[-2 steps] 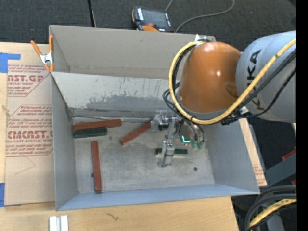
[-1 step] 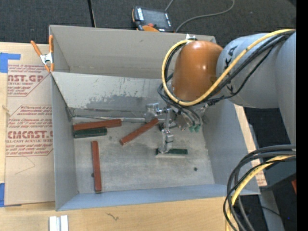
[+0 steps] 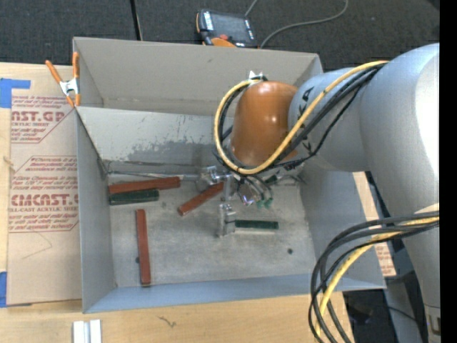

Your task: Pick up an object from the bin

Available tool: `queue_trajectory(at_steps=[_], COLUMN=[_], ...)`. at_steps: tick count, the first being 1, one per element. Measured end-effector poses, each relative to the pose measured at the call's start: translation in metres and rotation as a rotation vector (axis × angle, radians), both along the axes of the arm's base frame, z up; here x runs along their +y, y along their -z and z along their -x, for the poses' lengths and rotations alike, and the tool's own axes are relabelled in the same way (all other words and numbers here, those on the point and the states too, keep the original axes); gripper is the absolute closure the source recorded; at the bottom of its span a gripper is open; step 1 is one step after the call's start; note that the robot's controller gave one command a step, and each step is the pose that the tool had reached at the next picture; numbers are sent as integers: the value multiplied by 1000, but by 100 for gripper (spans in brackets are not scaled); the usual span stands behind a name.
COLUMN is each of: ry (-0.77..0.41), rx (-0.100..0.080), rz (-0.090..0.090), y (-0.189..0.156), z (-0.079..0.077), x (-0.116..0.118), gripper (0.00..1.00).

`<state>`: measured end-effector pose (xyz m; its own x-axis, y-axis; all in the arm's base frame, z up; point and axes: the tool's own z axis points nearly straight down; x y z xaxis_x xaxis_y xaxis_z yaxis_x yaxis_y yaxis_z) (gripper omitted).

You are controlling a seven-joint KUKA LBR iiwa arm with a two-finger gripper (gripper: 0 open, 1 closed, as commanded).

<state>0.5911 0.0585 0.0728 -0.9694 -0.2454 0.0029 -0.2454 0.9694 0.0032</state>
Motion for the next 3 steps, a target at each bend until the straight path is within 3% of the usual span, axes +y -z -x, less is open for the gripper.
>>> queue_trajectory(at_steps=[1, 2, 3], ry=[2, -24, -397], rx=[-6, -14, -11], rz=[0, 1, 2], y=[-4, -126, -224], z=[-2, 7, 22], x=[-1, 7, -33], gripper=[100, 100, 100])
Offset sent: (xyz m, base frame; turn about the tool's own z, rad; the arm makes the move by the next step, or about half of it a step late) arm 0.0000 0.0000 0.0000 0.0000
